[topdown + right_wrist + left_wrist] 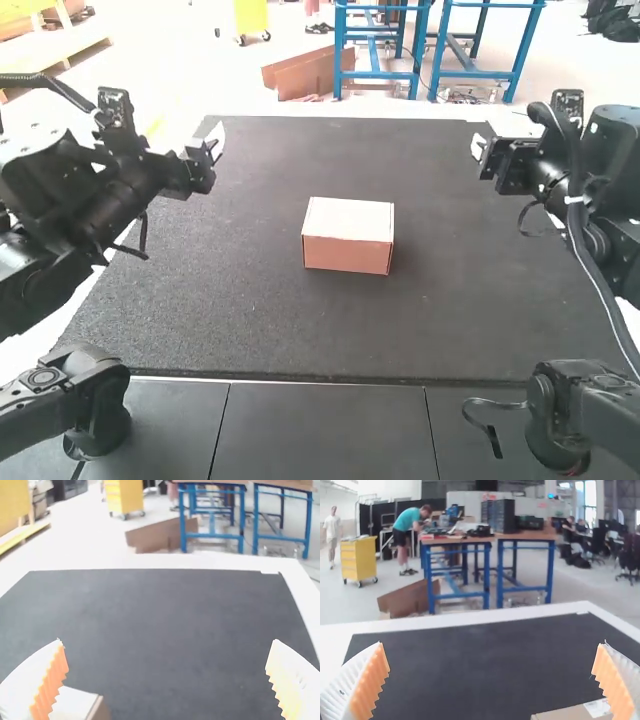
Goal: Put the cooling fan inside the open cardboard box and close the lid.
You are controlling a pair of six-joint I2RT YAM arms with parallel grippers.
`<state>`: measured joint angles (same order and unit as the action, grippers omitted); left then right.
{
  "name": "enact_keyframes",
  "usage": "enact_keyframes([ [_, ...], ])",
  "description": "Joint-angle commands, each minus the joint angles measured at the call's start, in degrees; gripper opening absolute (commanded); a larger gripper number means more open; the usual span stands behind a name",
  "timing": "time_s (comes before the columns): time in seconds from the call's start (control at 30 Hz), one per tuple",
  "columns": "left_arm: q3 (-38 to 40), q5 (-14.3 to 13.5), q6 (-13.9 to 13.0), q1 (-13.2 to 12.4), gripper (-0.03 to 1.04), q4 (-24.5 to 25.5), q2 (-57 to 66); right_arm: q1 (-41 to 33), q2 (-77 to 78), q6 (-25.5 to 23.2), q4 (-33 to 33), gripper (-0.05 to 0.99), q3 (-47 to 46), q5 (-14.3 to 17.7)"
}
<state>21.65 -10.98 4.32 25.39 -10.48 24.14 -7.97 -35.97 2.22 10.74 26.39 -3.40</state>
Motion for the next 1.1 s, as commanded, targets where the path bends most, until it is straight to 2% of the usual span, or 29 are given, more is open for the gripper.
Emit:
enact_keyframes([
  [0.0, -4.16, -0.35, -0.01, -0.25, 0.96, -0.24, -4.72, 0.5, 4.85, 0.68, 1.21, 0.91, -2.84, -0.2],
  [0.1, -8.55, -1.15, -0.01, -0.25, 0.96, -1.56, -8.32, 0.5, 8.98, 0.68, 1.47, 0.91, -5.91, -0.2],
  [0.23, -12.68, -5.63, -0.01, -0.51, 0.96, -3.76, -10.96, 0.85, 13.38, 0.68, 1.56, 0.91, -8.81, 0.15],
  [0.37, -15.15, -7.65, 0.08, -1.3, 0.96, -3.85, -12.89, 0.94, 16.98, 0.68, 1.74, 0.91, -11.8, 0.32],
  [0.7, -20.24, -7.56, -0.1, -7.19, 0.96, -2.62, -19.75, 1.02, 24.72, 0.77, 2.09, 0.91, -18.22, 0.32],
  [1.07, -21.74, -5.28, -0.19, -13.61, 0.96, 2.04, -24.14, 1.02, 33.68, 0.95, 1.91, 0.91, -23.93, 0.67],
])
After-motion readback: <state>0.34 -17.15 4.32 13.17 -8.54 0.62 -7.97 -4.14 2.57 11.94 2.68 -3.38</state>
